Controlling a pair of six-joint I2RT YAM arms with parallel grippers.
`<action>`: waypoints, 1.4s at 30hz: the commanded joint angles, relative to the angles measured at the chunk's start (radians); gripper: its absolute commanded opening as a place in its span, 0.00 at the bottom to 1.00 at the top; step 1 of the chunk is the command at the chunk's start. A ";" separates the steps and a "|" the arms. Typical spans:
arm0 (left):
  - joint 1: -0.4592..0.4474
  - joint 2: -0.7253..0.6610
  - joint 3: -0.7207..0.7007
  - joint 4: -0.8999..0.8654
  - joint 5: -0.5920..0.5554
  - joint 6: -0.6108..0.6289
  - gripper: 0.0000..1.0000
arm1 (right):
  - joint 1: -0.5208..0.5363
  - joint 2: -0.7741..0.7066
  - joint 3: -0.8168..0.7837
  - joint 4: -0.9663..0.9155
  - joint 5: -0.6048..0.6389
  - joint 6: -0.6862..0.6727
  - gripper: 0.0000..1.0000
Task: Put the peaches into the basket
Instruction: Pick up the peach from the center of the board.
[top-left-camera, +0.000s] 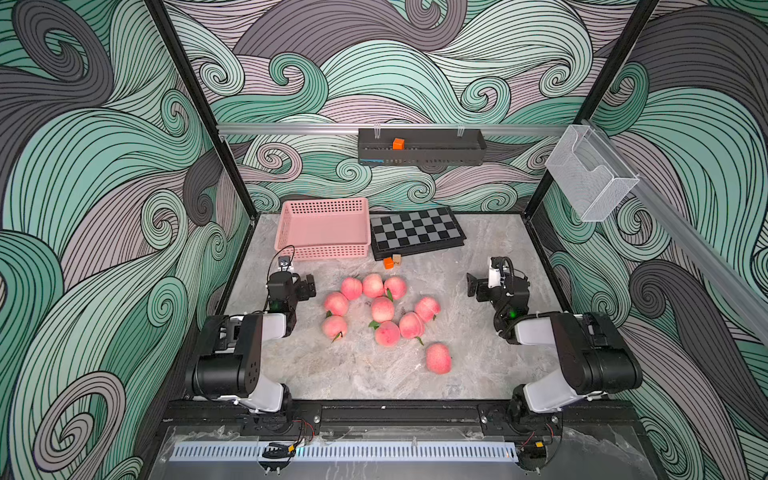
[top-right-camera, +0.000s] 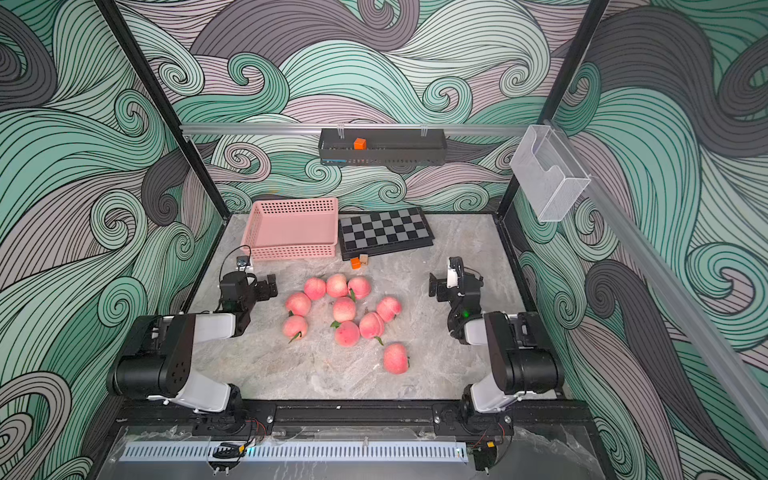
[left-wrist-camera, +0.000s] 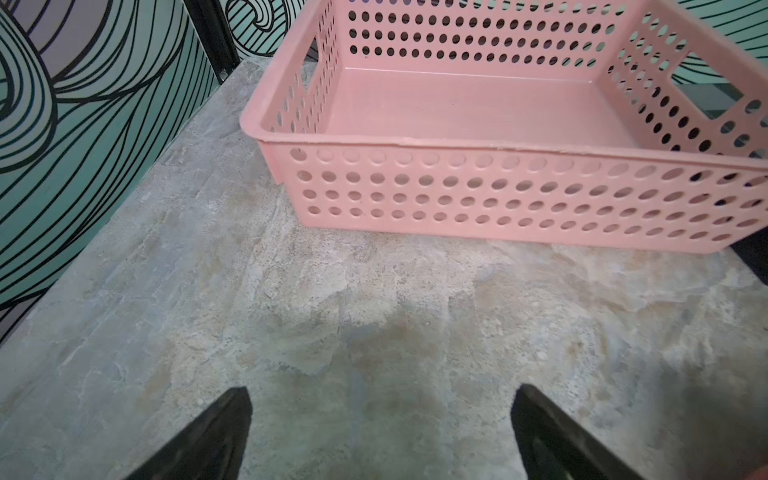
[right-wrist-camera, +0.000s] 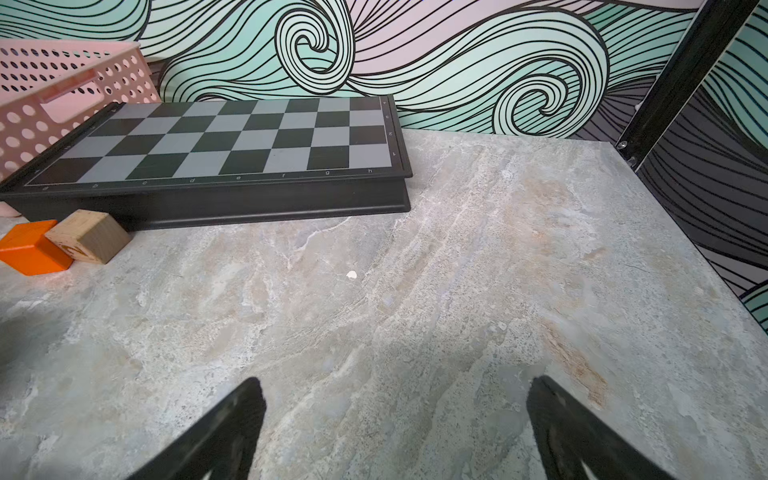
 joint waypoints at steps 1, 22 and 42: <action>0.008 0.012 0.035 0.009 0.007 0.013 0.99 | 0.000 0.006 0.016 0.026 -0.016 -0.015 0.99; 0.008 0.011 0.035 0.009 0.007 0.013 0.99 | -0.006 0.008 0.017 0.026 -0.026 -0.012 0.99; 0.007 -0.029 0.080 -0.101 -0.005 0.010 0.99 | -0.008 -0.006 0.010 0.027 -0.017 -0.003 0.99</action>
